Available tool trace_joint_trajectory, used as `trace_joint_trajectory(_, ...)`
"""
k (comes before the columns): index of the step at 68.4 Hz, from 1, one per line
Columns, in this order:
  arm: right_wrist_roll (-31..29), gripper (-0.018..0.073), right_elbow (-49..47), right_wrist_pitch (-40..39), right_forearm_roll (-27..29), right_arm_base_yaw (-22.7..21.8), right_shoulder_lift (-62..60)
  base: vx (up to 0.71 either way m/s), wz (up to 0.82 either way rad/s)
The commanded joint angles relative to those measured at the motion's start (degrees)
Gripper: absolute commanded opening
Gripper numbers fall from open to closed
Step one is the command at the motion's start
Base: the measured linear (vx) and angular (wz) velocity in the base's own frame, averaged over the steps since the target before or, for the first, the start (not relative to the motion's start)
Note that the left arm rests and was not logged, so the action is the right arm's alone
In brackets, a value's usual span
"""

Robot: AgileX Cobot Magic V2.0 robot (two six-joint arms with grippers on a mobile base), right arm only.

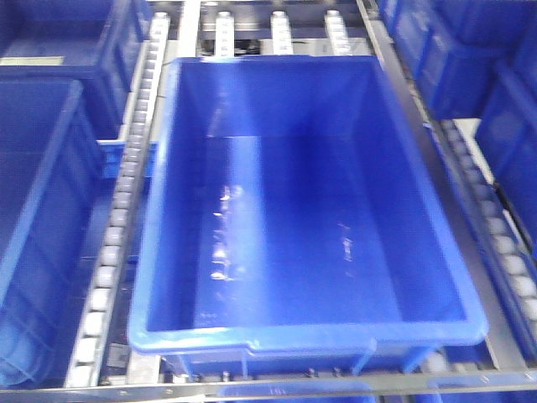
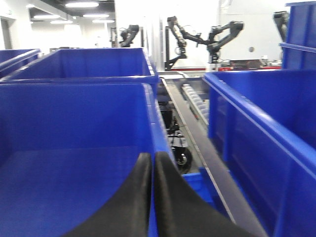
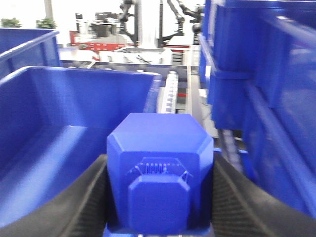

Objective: Pour parts from conveyor to right shelf

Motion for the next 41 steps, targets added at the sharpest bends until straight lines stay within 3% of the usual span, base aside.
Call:
trace_joint_trajectory(1, -0.4, -0.0005, -1.6, -4.6, -0.1, -0.2, 0.5, 0.07, 0.24)
trace_joint_trajectory(41, -0.4, -0.0005, -1.6, -4.6, -0.1, -0.2, 0.5, 0.07, 0.03)
